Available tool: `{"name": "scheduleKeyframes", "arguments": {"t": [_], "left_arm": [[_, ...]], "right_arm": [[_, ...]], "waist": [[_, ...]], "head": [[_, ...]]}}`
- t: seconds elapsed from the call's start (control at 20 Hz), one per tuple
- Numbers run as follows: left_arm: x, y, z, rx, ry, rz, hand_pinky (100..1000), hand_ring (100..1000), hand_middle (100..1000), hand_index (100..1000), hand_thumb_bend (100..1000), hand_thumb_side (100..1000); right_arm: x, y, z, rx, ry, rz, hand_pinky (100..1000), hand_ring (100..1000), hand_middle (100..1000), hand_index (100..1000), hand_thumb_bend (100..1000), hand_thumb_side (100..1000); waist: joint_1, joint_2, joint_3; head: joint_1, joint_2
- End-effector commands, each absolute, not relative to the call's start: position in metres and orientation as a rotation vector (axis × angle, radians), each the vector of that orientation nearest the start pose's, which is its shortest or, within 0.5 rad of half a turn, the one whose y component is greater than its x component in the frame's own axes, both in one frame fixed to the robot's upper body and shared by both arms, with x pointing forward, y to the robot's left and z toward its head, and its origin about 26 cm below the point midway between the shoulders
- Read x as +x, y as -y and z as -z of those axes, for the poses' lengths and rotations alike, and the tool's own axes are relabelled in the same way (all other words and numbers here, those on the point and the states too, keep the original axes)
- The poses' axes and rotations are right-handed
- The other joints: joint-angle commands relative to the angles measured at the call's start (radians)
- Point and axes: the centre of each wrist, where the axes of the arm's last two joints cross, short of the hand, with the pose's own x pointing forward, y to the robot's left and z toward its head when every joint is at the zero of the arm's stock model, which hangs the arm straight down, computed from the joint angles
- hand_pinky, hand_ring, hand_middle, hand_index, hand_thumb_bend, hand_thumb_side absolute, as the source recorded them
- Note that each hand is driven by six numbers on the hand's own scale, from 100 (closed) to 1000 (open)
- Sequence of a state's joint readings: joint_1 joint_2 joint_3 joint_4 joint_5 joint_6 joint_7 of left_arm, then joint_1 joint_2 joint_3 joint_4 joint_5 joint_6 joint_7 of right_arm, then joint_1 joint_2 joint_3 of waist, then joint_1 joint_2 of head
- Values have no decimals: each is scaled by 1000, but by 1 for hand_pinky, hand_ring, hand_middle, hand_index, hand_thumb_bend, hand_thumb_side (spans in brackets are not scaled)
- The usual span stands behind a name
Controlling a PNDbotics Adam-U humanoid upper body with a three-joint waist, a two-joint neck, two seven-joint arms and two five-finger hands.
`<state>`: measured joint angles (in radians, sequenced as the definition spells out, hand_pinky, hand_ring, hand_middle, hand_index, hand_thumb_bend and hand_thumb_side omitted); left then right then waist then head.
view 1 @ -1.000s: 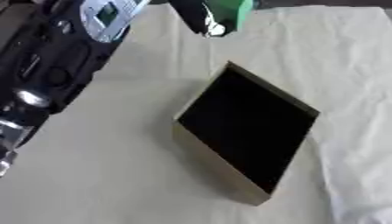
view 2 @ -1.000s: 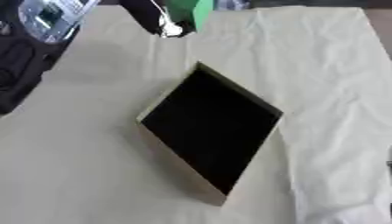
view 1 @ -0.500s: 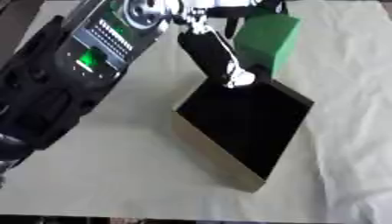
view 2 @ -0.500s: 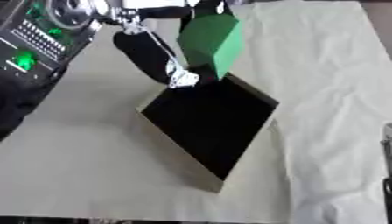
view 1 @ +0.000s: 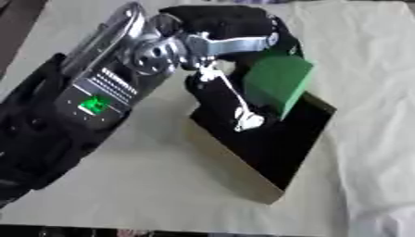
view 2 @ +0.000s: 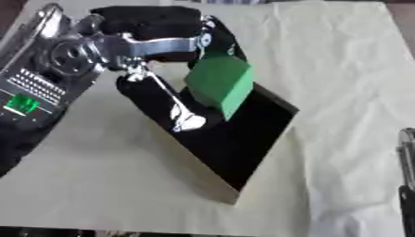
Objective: Pick up objects on the table and place them in the box.
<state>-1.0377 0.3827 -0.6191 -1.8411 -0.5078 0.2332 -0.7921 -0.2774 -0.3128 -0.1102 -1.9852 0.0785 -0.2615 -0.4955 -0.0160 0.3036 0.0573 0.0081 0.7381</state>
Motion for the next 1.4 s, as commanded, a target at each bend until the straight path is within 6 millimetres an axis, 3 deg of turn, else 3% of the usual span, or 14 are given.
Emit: {"name": "scheduleKeyframes", "arguments": {"t": [0.05, 0.6, 0.85, 0.95, 1.05, 1.1, 1.15, 1.25, 1.3, 1.4], "left_arm": [[305, -60, -302, -507, -2226, -2685, 545, 602, 640, 789, 100, 200], [342, -36, -254, -529, -2209, -2726, 535, 593, 628, 779, 100, 210], [355, -31, -236, -584, -2139, -2763, 605, 657, 666, 794, 100, 118], [359, -30, -232, -603, -2087, -2779, 647, 705, 697, 817, 100, 123], [361, -31, -230, -621, -2035, -2787, 711, 794, 770, 893, 195, 217], [362, -31, -230, -633, -2013, -2788, 722, 815, 785, 909, 293, 306], [363, -32, -230, -645, -1994, -2786, 733, 835, 802, 924, 447, 443], [364, -33, -231, -678, -1967, -2775, 765, 870, 838, 948, 703, 600], [365, -34, -231, -703, -1956, -2765, 785, 889, 855, 959, 771, 625], [365, -35, -234, -746, -1946, -2738, 799, 901, 862, 965, 763, 656]], "right_arm": [[297, 286, -205, -509, 2596, 248, 630, 668, 579, 741, 100, 773], [298, 279, -201, -476, 2578, 273, 625, 665, 574, 738, 100, 787], [298, 277, -201, -467, 2576, 279, 623, 663, 573, 737, 100, 789], [298, 277, -201, -467, 2575, 282, 623, 663, 572, 737, 100, 790], [298, 277, -201, -467, 2574, 283, 623, 663, 571, 736, 100, 791], [298, 277, -201, -466, 2574, 283, 623, 663, 571, 736, 100, 791], [298, 277, -201, -466, 2574, 283, 623, 663, 571, 736, 100, 791], [298, 277, -201, -467, 2573, 283, 623, 663, 571, 736, 100, 790], [298, 277, -201, -467, 2573, 282, 623, 663, 571, 736, 100, 790], [298, 278, -201, -467, 2573, 281, 623, 663, 571, 736, 100, 791]], "waist": [[-5, -11, -7], [-16, 16, -27], [-17, 22, -30], [-17, 23, -31], [-16, 24, -31], [-16, 24, -31], [-16, 24, -30], [-16, 23, -30], [-15, 23, -30], [-15, 21, -30]], "head": [[8, -6], [20, -26], [22, -31], [22, -30], [21, -30], [21, -29], [21, -29], [20, -29], [19, -29], [19, -29]]}}
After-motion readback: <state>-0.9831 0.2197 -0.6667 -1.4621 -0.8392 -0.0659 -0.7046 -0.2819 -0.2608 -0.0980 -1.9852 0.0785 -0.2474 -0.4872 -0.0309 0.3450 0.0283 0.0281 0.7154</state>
